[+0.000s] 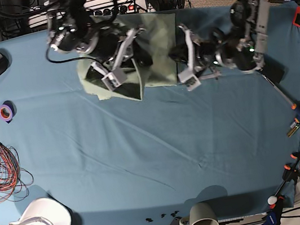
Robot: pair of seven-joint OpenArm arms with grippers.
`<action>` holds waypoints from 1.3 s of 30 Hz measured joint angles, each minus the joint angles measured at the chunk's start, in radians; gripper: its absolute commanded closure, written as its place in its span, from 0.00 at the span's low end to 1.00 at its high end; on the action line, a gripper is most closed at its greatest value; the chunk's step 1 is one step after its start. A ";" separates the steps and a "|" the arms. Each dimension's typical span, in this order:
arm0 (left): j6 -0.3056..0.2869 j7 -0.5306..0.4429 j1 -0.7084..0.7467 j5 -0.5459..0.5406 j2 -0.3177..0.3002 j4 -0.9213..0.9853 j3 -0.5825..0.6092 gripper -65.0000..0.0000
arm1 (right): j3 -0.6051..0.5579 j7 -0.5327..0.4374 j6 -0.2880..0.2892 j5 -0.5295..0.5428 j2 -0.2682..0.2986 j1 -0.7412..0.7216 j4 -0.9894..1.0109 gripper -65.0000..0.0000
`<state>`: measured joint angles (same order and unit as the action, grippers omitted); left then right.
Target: Fold the T-shirt properly
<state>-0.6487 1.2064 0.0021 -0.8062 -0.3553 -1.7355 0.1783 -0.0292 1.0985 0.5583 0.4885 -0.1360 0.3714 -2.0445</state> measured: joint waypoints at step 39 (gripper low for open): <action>0.027 -0.071 -0.003 -0.094 -0.011 0.000 -0.349 1.00 | -0.259 -0.101 -0.143 -0.233 0.003 0.000 0.062 1.00</action>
<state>-0.6220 1.1358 -0.0010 -0.9005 -0.3660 -1.7355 -0.1707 -0.2882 0.9974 0.4149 0.2550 -0.1333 0.3714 -1.9827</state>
